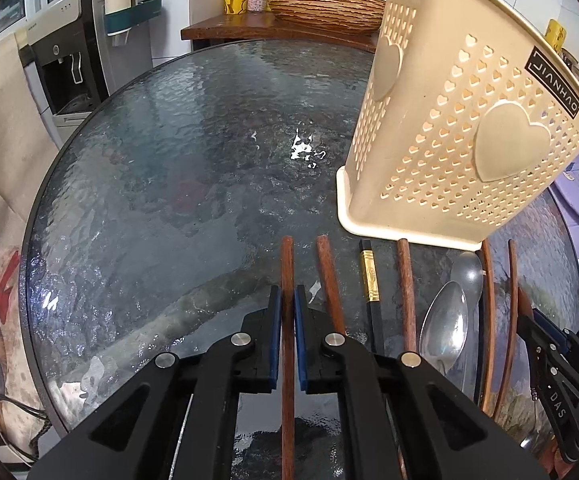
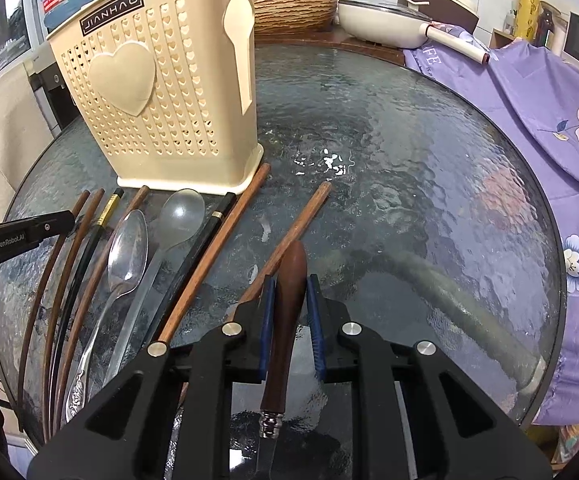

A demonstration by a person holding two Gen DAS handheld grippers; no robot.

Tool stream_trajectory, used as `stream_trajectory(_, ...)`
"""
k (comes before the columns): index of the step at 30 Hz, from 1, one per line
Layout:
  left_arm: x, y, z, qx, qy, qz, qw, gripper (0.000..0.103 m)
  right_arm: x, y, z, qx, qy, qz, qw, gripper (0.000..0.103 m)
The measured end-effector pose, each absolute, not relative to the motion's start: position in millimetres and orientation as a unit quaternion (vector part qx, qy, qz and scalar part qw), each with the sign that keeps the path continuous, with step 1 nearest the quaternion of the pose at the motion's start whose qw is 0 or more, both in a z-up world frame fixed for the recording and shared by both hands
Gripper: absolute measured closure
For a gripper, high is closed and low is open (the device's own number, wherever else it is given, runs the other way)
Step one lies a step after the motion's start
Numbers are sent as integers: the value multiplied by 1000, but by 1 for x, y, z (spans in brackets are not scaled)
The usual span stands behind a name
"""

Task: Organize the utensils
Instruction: 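Lift the chopstick with the left tool toward the cream holder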

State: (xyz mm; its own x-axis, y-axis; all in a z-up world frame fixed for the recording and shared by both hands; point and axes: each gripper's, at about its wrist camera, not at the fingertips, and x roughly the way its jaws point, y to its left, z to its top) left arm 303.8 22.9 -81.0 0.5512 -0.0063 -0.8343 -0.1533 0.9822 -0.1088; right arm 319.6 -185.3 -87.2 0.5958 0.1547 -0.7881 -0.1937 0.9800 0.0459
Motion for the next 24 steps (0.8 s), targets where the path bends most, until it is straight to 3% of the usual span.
stream_trajectory(10, 300, 31, -72, -103, 453, 34, 885, 97, 320, -196, -78, -1, 419, 118, 901, 86)
stream_trajectory(24, 266, 26, -8, -108, 368, -9, 923, 97, 293, -212, -27, 23, 338, 140, 930, 87)
